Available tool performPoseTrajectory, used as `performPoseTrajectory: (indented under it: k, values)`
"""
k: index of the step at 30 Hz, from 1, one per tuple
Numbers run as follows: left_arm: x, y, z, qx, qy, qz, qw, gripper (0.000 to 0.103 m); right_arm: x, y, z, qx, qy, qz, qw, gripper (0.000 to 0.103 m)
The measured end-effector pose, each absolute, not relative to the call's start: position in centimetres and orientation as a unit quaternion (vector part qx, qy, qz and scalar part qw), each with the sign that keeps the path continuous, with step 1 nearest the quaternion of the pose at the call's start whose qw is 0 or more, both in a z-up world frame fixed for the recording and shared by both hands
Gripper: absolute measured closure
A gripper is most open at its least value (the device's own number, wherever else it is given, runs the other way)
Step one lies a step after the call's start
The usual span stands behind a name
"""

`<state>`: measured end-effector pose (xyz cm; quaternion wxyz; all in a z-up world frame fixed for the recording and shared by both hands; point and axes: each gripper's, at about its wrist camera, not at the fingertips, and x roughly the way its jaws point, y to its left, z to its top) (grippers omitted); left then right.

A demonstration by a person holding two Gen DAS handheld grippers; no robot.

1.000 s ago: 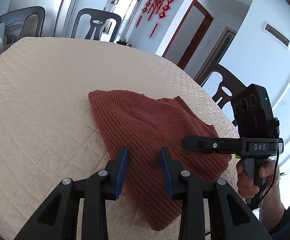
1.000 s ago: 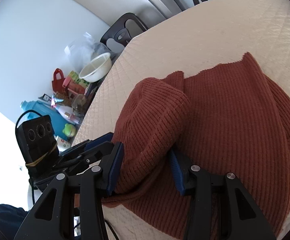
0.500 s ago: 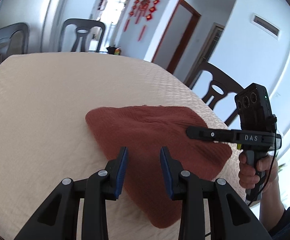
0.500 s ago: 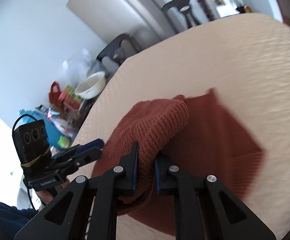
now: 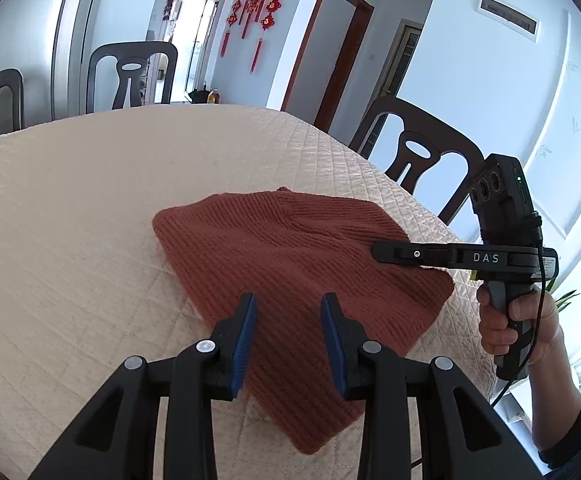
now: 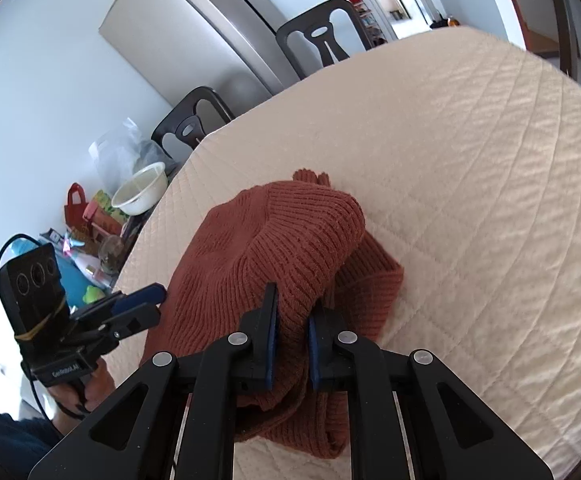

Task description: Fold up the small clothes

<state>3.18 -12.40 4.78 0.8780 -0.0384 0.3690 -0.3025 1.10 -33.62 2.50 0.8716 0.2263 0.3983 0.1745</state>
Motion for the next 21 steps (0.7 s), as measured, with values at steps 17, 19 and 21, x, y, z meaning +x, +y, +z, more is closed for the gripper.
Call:
performPoseTrajectory:
  k: [17,19,21]
  values:
    - [1.0,-11.7,4.7,-0.022,0.368,-0.311,0.876,0.066,-2.4,-33.5,5.1,0.178,0.367,0.139,0.902,0.085]
    - [0.4,-11.9,4.2,-0.014,0.377,-0.314,0.871,0.066,-3.4,-32.5,5.7,0.16,0.36,0.163,0.905,0.085]
    - [-0.2,-12.2,3.5,0.001,0.381,-0.31,0.871,0.066,-4.1,-31.2,5.1,0.13,0.37,0.174,0.903,0.085]
